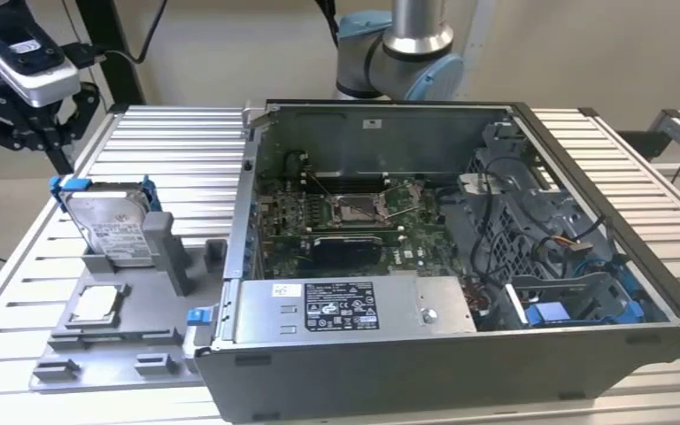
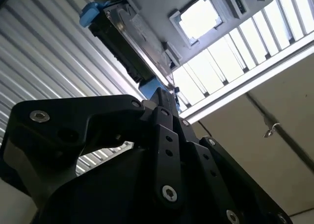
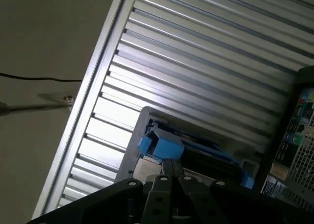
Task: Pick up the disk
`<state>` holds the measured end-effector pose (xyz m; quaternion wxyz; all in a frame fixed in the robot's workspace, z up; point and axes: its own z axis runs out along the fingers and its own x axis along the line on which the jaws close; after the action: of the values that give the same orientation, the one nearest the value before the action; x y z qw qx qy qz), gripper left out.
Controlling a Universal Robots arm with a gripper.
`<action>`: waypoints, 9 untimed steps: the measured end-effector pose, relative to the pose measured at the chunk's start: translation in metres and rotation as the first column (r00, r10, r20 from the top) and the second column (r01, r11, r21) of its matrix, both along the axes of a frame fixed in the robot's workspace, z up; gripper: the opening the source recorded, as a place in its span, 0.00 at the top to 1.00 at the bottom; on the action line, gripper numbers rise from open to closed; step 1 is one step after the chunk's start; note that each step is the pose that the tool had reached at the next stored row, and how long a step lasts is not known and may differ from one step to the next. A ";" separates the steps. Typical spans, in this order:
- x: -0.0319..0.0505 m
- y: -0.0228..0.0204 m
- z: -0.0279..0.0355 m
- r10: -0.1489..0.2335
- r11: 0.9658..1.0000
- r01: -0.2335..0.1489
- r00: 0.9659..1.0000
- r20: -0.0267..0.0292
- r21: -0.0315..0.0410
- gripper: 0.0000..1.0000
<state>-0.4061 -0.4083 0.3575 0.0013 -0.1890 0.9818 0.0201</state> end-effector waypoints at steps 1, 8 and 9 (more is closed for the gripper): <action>0.0000 0.0000 0.0000 0.018 1.000 -0.018 1.000 0.000 0.000 1.00; -0.0003 0.0000 0.0000 0.145 0.989 -0.145 0.989 0.000 0.000 1.00; -0.0003 0.0000 0.0000 0.160 0.987 -0.160 0.987 0.000 0.000 1.00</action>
<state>-0.4065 -0.4084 0.3575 -0.0003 -0.2674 0.9634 0.0201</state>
